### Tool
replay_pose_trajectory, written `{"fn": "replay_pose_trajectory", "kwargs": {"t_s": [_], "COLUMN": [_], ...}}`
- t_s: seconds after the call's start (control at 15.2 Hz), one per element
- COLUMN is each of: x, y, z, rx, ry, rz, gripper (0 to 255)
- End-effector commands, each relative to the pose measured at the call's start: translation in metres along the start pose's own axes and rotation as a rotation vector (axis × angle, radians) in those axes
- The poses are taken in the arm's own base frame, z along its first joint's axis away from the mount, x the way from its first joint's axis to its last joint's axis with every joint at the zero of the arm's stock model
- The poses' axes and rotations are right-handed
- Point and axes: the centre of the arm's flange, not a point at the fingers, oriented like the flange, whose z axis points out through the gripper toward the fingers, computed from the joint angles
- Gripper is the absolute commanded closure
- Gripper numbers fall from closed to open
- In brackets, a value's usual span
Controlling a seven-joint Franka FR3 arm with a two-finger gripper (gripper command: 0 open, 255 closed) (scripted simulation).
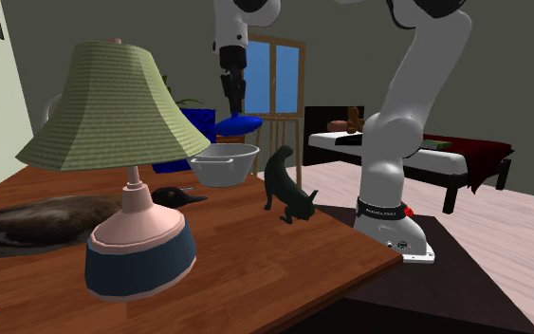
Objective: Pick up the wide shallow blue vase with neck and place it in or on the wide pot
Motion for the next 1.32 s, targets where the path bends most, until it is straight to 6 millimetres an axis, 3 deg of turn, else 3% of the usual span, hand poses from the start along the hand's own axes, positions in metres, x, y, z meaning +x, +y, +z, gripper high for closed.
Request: {"fn": "replay_pose_trajectory", "kwargs": {"t_s": [0.0,1.12,1.25], "x": [0.014,0.139,0.146], "y": [0.022,0.205,0.215], "z": [-0.005,-0.038,-0.035], "rx": [-0.001,-0.001,-0.001], "ry": [0.001,0.001,0.001], "rz": [-0.001,-0.001,-0.001], "gripper": [255,255,255]}}
